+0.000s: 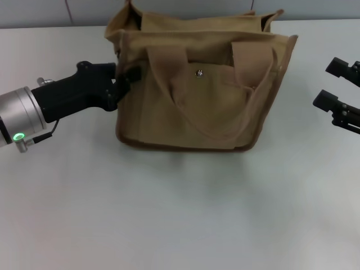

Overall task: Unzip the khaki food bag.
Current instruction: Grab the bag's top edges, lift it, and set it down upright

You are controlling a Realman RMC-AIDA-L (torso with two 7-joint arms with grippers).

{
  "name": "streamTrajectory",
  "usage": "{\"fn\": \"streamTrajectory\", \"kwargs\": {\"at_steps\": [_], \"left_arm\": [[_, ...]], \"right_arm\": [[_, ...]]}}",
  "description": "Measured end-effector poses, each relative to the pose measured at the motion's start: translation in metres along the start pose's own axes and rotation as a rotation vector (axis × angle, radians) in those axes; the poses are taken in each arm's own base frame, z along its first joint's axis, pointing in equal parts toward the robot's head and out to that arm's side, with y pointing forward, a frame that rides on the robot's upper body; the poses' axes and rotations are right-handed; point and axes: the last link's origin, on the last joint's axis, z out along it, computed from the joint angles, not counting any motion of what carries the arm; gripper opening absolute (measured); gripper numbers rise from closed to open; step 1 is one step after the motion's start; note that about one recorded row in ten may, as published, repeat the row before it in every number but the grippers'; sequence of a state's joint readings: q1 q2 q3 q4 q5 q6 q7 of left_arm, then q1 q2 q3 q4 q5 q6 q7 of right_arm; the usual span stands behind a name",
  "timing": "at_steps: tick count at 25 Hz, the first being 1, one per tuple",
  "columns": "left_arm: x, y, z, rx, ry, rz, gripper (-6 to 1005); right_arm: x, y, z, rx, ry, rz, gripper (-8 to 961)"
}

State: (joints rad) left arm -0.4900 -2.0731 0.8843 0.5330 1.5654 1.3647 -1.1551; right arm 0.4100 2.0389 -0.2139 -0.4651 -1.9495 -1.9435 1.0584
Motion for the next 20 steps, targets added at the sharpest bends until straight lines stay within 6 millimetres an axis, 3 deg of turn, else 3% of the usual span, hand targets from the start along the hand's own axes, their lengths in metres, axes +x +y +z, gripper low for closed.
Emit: {"fn": "streamTrajectory", "kwargs": {"at_steps": [3,9,12,15,20], "left_arm": [[0.007,-0.006,-0.01,0.049,0.065,0.039,64],[0.047,-0.029,-0.044,0.186,0.298,0.095,61],[0.058,-0.023,-0.044,0.159,0.382,0.121,61],[0.051,-0.01,-0.027,0.09,0.369,0.146,61],[0.004,0.025,0.01,-0.008,0.258,0.178,61]], "right_arm": [[0.003,0.002,0.005,-0.007,-0.016,0.025,838],[0.006,0.005,0.022,-0.034,-0.058,0.073,839],[0.007,0.007,0.036,-0.028,-0.125,0.124,839],[0.008,0.006,0.042,0.014,-0.188,0.123,839],[0.024,0.008,0.05,0.103,-0.195,0.0,839]]}}
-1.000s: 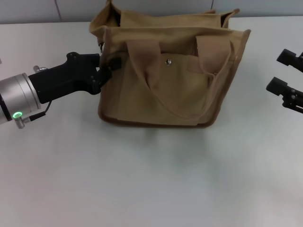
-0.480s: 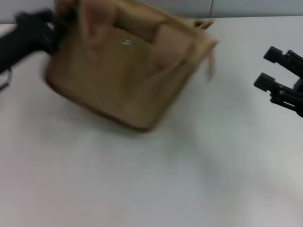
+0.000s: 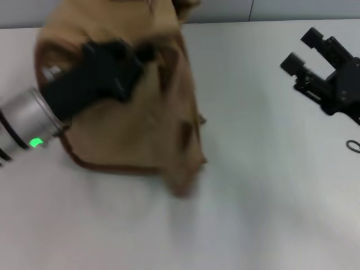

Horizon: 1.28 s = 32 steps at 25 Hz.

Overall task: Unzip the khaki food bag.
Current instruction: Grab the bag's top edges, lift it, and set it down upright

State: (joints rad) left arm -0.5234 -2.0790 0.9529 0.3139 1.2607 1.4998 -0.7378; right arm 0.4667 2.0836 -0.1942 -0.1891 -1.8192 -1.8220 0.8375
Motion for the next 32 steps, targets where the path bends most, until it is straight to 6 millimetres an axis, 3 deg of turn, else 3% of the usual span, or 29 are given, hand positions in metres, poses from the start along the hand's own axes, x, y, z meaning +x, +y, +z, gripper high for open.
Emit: {"fn": "streamTrajectory", "kwargs": {"at_steps": [4,9,14,24,32], "left_arm": [[-0.019,0.017,-0.001,-0.009,-0.034,0.022,61],[-0.024,0.024,-0.006,-0.008,-0.035,0.012,61],[-0.026,0.031,-0.007,-0.037,-0.038,0.0,61],[-0.026,0.036,-0.006,-0.065,-0.034,-0.009,61],[-0.026,0.036,-0.006,-0.065,-0.033,-0.01,61]], "right_arm": [[0.017,0.0,0.0,0.105,0.023,-0.202,839],[0.035,0.008,0.005,0.185,0.056,-0.466,839],[0.059,0.028,0.024,0.171,0.128,-0.702,839],[0.088,0.039,0.052,0.147,0.287,-0.808,839],[0.093,0.051,0.062,0.119,0.293,-0.831,839]]}}
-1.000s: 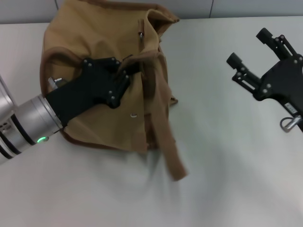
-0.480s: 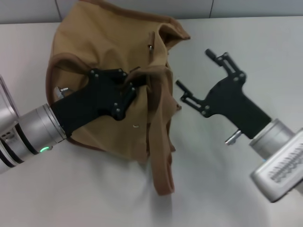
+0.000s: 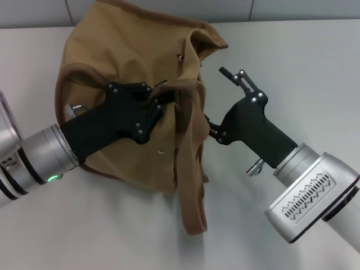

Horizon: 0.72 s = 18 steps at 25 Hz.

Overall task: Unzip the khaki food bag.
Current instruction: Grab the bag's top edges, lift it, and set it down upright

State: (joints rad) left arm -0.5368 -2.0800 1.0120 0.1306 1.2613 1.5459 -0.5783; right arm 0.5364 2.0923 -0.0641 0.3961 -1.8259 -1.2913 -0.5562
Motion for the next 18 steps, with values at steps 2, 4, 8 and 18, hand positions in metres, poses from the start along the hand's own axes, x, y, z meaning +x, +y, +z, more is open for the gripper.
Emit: {"fn": "streamTrajectory", "kwargs": {"at_steps": [2,4,8,18], "left_arm": [[0.0,0.0001,0.0,0.0,0.0,0.0,61],[0.0,0.0,0.0,0.0,0.0,0.0,61],[0.0001,-0.0004,-0.0006,0.004,0.001,0.001,62],[-0.0009,-0.001,-0.0014,0.012,-0.003,0.023,62]], "right_arm": [[-0.0028,-0.0002,0.0018,0.014,-0.008,0.011,839],[-0.0048,-0.0019,0.0036,0.034,-0.011,0.025,839],[-0.0084,-0.0006,0.0062,0.039,-0.02,0.041,839],[-0.0065,-0.0055,0.0081,0.057,-0.013,0.069,838]]}}
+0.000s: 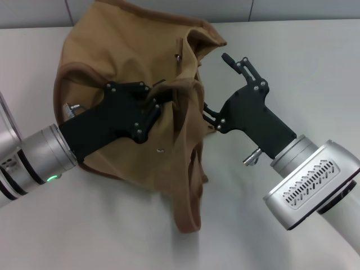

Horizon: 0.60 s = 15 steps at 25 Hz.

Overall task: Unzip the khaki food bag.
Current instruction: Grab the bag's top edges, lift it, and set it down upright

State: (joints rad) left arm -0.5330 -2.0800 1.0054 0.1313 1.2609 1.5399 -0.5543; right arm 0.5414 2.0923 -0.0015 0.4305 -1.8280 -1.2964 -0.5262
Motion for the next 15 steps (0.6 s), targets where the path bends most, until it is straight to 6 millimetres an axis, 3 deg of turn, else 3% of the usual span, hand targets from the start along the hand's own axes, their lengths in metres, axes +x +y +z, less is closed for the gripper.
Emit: {"fn": "streamTrajectory", "kwargs": {"at_steps": [7,15], "left_arm": [[0.0,-0.001,0.001,0.002,0.001,0.001,62],[0.001,-0.002,0.003,-0.001,0.002,0.005,62]], "right_arm": [[0.011,-0.001,-0.003,-0.022,0.054,-0.019,838],[0.005,0.008,-0.002,-0.075,0.019,-0.029,839]]}}
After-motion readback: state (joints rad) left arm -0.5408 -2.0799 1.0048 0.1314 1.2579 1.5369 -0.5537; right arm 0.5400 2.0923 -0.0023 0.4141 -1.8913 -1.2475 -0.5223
